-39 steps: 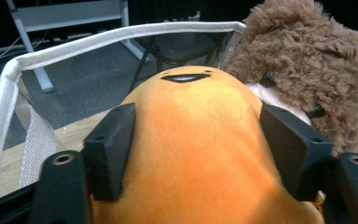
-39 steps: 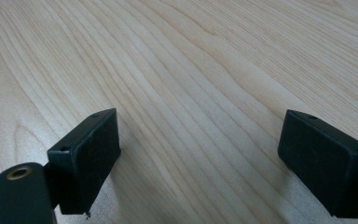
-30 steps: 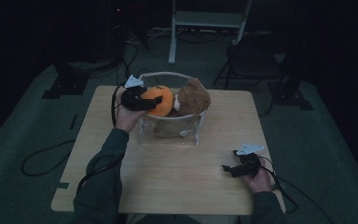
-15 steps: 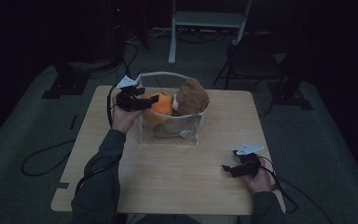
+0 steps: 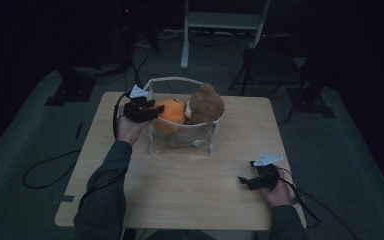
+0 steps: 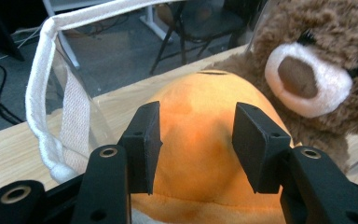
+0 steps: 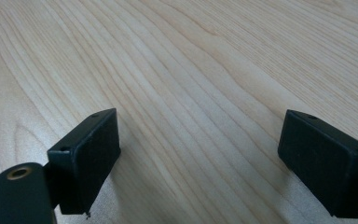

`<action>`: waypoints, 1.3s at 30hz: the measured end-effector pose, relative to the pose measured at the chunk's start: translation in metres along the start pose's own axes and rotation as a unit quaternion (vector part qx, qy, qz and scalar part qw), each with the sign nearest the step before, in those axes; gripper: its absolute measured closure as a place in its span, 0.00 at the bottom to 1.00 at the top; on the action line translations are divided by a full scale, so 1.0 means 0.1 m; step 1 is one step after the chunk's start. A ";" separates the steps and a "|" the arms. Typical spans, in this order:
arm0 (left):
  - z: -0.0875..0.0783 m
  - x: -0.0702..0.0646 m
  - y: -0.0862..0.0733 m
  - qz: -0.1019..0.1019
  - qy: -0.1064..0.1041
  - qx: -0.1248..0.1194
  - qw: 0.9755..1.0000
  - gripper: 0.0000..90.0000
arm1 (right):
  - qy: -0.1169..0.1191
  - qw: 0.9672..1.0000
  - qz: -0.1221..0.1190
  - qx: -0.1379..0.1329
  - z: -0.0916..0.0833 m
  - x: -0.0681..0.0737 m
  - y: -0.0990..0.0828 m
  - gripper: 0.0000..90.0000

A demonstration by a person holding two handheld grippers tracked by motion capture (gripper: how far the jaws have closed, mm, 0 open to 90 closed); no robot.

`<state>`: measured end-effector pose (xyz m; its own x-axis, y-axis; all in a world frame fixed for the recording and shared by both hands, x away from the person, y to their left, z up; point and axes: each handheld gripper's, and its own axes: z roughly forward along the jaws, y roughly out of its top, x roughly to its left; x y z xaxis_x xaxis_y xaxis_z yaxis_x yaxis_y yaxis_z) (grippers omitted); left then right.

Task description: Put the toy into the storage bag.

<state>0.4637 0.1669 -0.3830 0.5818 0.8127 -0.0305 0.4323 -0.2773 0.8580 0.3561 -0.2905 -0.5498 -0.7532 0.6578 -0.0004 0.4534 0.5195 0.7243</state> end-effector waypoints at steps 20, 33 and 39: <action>-0.38 -0.02 -0.05 -0.002 -0.026 -0.059 0.998 0.52 | 0.000 1.000 -0.001 -0.001 0.00 0.00 0.00 0.13; -0.66 -0.06 -0.26 -0.002 -0.034 -0.082 0.996 0.49 | -0.002 1.000 -0.001 -0.001 0.00 0.00 0.00 0.13; -0.70 -0.06 -0.40 -0.007 -0.033 -0.080 0.996 0.49 | -0.002 1.000 0.000 -0.001 0.00 0.00 0.00 0.13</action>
<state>0.3948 0.2085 -0.3811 0.6226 0.7791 -0.0729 0.3292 -0.1764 0.9276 0.3558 -0.2905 -0.5498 -0.7516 0.6596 -0.0033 0.4525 0.5193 0.7250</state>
